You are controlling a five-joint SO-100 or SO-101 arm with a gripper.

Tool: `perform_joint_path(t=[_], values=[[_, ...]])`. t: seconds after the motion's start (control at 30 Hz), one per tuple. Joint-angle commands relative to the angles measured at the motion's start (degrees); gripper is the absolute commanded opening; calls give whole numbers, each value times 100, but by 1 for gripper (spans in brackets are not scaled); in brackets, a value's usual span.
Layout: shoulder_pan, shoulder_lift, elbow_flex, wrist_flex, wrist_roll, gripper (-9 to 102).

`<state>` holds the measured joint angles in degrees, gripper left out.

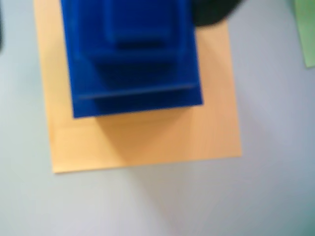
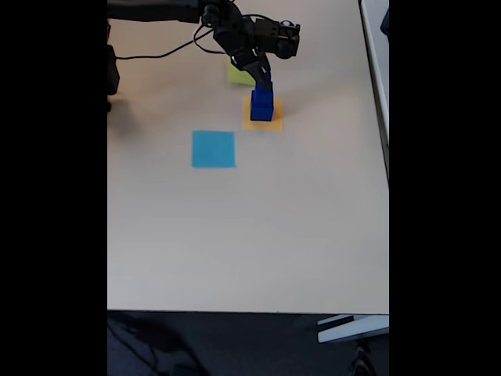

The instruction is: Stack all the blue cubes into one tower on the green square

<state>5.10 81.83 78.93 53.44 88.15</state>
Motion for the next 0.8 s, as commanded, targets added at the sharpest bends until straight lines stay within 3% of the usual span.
perform_joint_path(t=[0.0,0.77], values=[[62,97,-167,-123,-70,19],[70,88,-79,-123,-79,11]])
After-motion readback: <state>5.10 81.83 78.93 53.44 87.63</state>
